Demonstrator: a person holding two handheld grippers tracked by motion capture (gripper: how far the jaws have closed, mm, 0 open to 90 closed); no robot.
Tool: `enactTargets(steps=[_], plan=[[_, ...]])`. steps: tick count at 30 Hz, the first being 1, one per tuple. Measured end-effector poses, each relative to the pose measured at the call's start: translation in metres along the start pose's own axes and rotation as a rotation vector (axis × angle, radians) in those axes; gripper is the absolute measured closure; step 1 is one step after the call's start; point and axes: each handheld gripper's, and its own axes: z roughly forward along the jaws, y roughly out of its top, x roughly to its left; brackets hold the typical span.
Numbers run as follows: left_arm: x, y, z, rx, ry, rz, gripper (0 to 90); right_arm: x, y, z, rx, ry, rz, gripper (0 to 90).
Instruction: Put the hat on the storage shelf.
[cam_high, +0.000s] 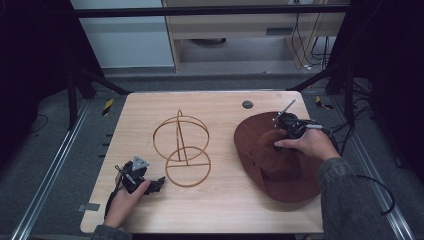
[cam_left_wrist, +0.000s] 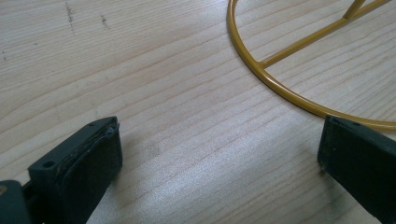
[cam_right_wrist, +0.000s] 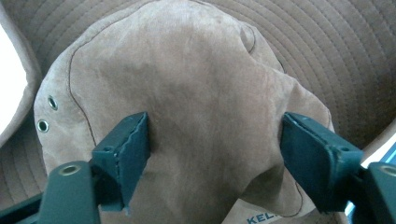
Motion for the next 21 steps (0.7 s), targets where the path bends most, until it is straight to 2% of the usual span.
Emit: enactTargets(steps=[10, 15, 17, 20, 21], plan=[[0.0001, 0.0, -0.0001, 0.002, 0.0, 0.002, 0.0, -0.0005, -0.0012, 0.002, 0.009, -0.009, -0.015, 38.7], [-0.0001, -0.0001, -0.0001, 0.002, -0.001, -0.001, 0.0, -0.0008, -0.0026, 0.0022, 0.008, -0.011, -0.022, 50.4], [-0.0001, 0.0, -0.0001, 0.002, -0.001, -0.001, 0.0, -0.0008, -0.0027, 0.0023, 0.009, -0.011, -0.023, 52.5], [-0.0001, -0.0001, -0.0001, 0.002, -0.001, -0.001, 0.0, -0.0012, -0.0035, 0.0046, 0.013, -0.012, -0.034, 63.2], [-0.0001, -0.0001, -0.0001, 0.002, -0.001, -0.001, 0.0, -0.0012, -0.0035, 0.0046, 0.013, -0.012, -0.034, 63.2]])
